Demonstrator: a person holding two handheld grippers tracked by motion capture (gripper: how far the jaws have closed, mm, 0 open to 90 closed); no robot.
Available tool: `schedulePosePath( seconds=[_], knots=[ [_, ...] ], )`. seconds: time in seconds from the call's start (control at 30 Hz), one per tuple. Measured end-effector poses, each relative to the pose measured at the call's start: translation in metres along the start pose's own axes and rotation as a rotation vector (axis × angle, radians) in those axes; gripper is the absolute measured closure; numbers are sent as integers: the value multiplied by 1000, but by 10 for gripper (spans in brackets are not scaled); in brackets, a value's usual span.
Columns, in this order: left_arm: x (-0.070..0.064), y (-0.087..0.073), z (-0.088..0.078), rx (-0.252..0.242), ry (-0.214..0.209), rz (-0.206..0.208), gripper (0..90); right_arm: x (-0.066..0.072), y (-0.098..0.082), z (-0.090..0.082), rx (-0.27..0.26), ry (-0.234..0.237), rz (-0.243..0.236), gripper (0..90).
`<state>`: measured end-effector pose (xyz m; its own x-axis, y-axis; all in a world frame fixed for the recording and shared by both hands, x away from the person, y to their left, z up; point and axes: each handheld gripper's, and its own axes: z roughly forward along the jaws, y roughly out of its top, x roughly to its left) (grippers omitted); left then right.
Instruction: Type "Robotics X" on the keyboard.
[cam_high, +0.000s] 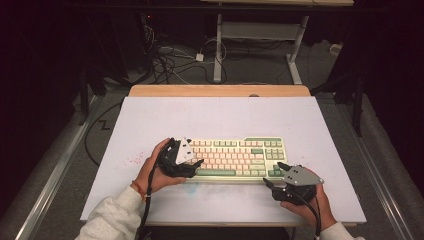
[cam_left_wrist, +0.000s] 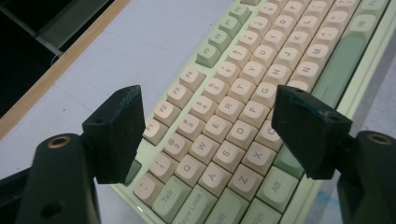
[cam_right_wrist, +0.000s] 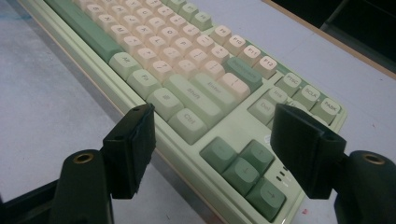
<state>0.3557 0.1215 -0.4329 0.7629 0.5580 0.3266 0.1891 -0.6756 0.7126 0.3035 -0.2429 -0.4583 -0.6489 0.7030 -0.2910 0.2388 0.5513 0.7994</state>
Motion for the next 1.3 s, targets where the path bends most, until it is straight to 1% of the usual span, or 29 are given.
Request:
schedulePosePath(
  seconds=[0.07,0.13,0.2,0.3,0.5,0.63,0.7,0.77,0.83,0.9,0.97,1.03,1.07,1.1,1.13,1.17,1.2,1.23,1.27,1.3],
  knots=[
    [-1,-3,-2,-2,16,6,238,0,0,0,3,0,-3,316],
    [-1,-6,-5,-1,17,9,238,0,0,0,3,1,-3,316],
    [-1,-10,-7,-1,33,12,236,0,0,0,4,2,-3,316],
    [-2,-16,-10,2,41,13,234,0,0,1,5,2,-2,317],
    [-2,-28,-19,-8,67,1,216,0,1,1,10,2,3,323],
    [-2,-39,-24,-4,74,-9,201,-1,3,1,10,6,7,345],
    [-3,-44,-26,8,78,-10,197,-2,6,2,12,11,19,370],
    [-4,-49,-28,9,81,-13,187,-4,10,4,18,22,25,414],
    [-4,-53,-31,18,87,-18,187,-5,15,6,19,40,29,486],
    [-5,-58,-33,20,93,-21,187,-6,21,9,18,62,38,607],
    [-6,-62,-35,30,94,-25,187,-7,27,13,21,82,41,709],
    [-7,-67,-37,34,90,-40,187,-8,35,18,27,108,45,785],
    [-8,-70,-38,41,91,-38,187,-7,43,24,32,125,38,837],
    [-8,-72,-39,45,95,-38,187,-7,43,24,32,125,38,837],
    [-8,-74,-40,49,91,-42,187,-6,47,28,35,130,31,854],
    [-8,-76,-41,50,88,-49,187,-3,55,37,39,146,17,883],
    [-8,-77,-42,53,88,-55,187,-3,55,37,39,146,17,883],
    [-9,-79,-42,52,86,-62,187,1,63,47,50,162,8,884],
    [-9,-81,-43,56,89,-62,187,1,63,47,50,162,8,884],
    [-9,-82,-44,62,91,-61,187,5,70,58,60,173,-2,892]
  ],
)
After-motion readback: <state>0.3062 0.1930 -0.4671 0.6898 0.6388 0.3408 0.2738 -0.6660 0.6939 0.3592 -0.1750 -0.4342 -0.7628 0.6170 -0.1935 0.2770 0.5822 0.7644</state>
